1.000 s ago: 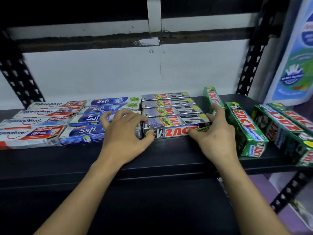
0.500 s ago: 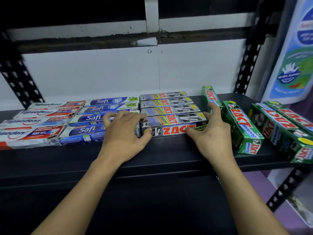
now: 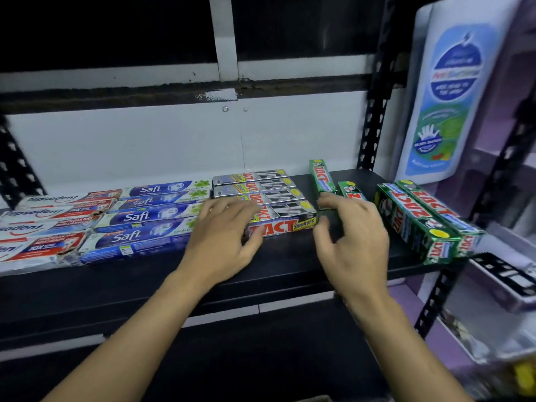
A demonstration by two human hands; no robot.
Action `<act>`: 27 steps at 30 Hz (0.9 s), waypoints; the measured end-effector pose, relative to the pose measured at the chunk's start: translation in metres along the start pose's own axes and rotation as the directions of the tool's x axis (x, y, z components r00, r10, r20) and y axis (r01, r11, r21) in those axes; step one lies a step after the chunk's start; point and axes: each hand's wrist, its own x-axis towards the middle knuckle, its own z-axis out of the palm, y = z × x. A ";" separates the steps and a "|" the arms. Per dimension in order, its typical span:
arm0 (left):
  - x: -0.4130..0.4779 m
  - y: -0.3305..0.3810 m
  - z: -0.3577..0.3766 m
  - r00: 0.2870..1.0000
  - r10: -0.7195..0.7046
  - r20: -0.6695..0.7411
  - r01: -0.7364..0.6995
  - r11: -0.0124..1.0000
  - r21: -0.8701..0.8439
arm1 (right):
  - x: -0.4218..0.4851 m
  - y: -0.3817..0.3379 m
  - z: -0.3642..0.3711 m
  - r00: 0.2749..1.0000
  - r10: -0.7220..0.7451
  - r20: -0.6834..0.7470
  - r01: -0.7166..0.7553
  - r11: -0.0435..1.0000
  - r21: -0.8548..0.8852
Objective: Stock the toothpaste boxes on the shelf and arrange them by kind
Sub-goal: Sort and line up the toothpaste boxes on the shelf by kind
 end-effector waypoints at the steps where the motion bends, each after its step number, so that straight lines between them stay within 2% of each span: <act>1: 0.006 0.011 0.004 1.000 0.018 0.008 -0.018 1.000 -0.011 | 0.001 0.005 -0.008 1.000 -0.008 -0.010 0.007 0.999 -0.051; 4: 0.023 0.043 0.017 1.000 -0.005 0.009 0.005 0.997 -0.072 | 0.002 0.030 -0.020 0.993 0.003 0.114 0.025 0.971 -0.236; 6: 0.027 0.055 0.028 0.998 -0.027 0.059 0.031 0.998 -0.063 | -0.005 0.048 -0.022 0.981 0.015 0.195 0.046 0.951 -0.306; 9: 0.028 0.054 0.038 0.987 -0.082 0.136 0.088 0.996 -0.035 | -0.011 0.065 -0.029 0.987 0.030 0.159 0.014 0.964 -0.267; 14: 0.030 0.050 0.037 0.976 -0.124 0.179 0.132 0.991 -0.037 | -0.003 0.058 -0.053 0.963 0.255 0.091 -0.242 0.961 -0.134; 19: 0.029 0.052 0.034 0.976 -0.131 0.175 0.137 0.990 -0.023 | -0.006 0.049 -0.055 0.965 0.215 0.150 -0.158 0.933 -0.324; 24: 0.028 0.053 0.032 0.974 -0.129 0.185 0.134 0.991 -0.012 | -0.001 0.052 -0.053 0.984 0.112 0.141 -0.012 0.821 -0.572; 27: 0.029 0.052 0.032 0.974 -0.129 0.184 0.135 0.991 -0.016 | 0.002 0.052 -0.056 0.978 0.148 0.149 -0.017 0.762 -0.647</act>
